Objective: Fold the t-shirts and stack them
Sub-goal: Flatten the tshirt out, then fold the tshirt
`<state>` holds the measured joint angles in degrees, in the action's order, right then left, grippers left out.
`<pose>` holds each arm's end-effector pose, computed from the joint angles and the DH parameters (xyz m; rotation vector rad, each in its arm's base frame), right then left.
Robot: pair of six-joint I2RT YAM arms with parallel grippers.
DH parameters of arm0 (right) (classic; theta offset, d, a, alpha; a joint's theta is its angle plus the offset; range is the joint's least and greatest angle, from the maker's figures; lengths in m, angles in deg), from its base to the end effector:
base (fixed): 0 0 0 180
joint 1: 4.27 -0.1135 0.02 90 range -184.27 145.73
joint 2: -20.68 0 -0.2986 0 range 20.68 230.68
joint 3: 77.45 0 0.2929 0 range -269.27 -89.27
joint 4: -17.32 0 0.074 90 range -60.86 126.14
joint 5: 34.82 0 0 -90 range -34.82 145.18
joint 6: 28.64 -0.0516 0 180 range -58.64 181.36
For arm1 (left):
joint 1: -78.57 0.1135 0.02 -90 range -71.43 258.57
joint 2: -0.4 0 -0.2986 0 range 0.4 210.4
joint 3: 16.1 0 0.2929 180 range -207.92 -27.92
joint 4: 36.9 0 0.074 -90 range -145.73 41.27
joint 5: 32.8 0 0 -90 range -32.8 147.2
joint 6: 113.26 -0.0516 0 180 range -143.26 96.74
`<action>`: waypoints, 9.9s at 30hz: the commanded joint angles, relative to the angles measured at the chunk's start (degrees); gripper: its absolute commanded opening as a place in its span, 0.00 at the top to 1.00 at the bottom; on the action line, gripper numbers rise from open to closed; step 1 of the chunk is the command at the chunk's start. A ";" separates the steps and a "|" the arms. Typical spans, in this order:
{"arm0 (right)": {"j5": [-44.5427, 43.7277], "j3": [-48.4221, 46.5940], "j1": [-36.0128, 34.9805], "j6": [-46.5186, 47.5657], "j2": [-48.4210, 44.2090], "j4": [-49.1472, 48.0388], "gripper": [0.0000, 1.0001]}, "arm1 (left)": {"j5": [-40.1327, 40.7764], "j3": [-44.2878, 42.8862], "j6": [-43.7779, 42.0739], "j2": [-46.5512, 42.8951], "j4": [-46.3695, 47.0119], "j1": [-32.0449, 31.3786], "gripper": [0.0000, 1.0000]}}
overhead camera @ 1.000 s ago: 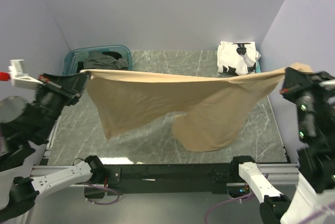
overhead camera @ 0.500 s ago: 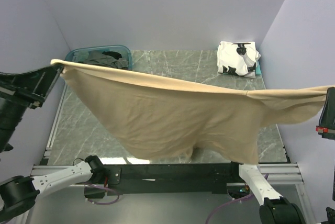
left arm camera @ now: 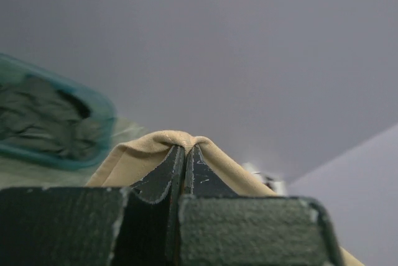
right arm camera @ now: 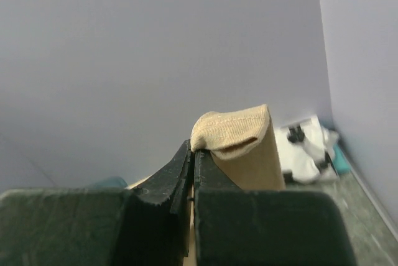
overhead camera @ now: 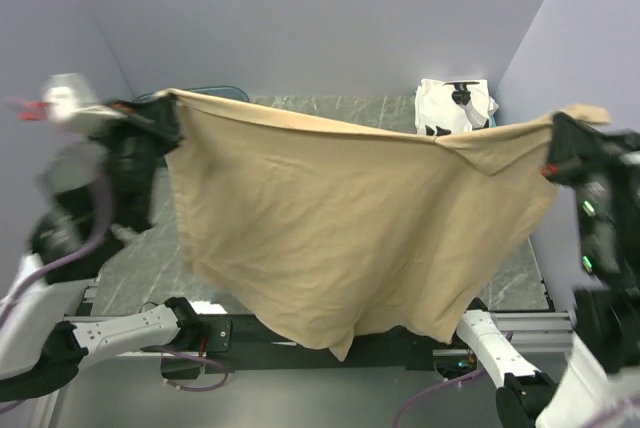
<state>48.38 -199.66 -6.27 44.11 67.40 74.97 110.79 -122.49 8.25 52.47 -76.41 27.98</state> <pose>0.0081 -0.0058 0.6528 0.2691 1.2356 0.2154 0.1009 -0.0574 0.6137 -0.5805 1.3210 -0.5696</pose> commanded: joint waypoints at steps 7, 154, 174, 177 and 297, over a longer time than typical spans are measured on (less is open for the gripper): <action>-1.99 31.62 0.24 -2.25 8.73 -21.53 1.00 | -19.97 22.97 4.89 11.02 14.81 26.84 0.99; 0.04 56.60 -22.87 -5.50 37.55 -14.97 0.30 | -38.73 62.47 29.13 0.05 -4.31 35.65 0.01; 1.01 55.98 -23.23 -8.76 47.50 -18.58 0.82 | -38.55 64.15 29.32 -1.19 -3.87 35.73 0.01; 0.92 55.37 -23.22 -9.37 47.59 -17.79 0.96 | -38.20 64.24 29.49 -1.27 -4.13 35.73 0.01; -2.25 70.84 -70.16 -30.03 25.35 2.25 0.37 | -30.82 71.71 54.45 -3.03 -18.55 35.73 0.48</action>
<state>47.68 -129.02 -77.07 14.51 93.58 78.14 79.36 -50.16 61.03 49.37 -89.87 63.74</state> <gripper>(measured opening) 0.636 0.502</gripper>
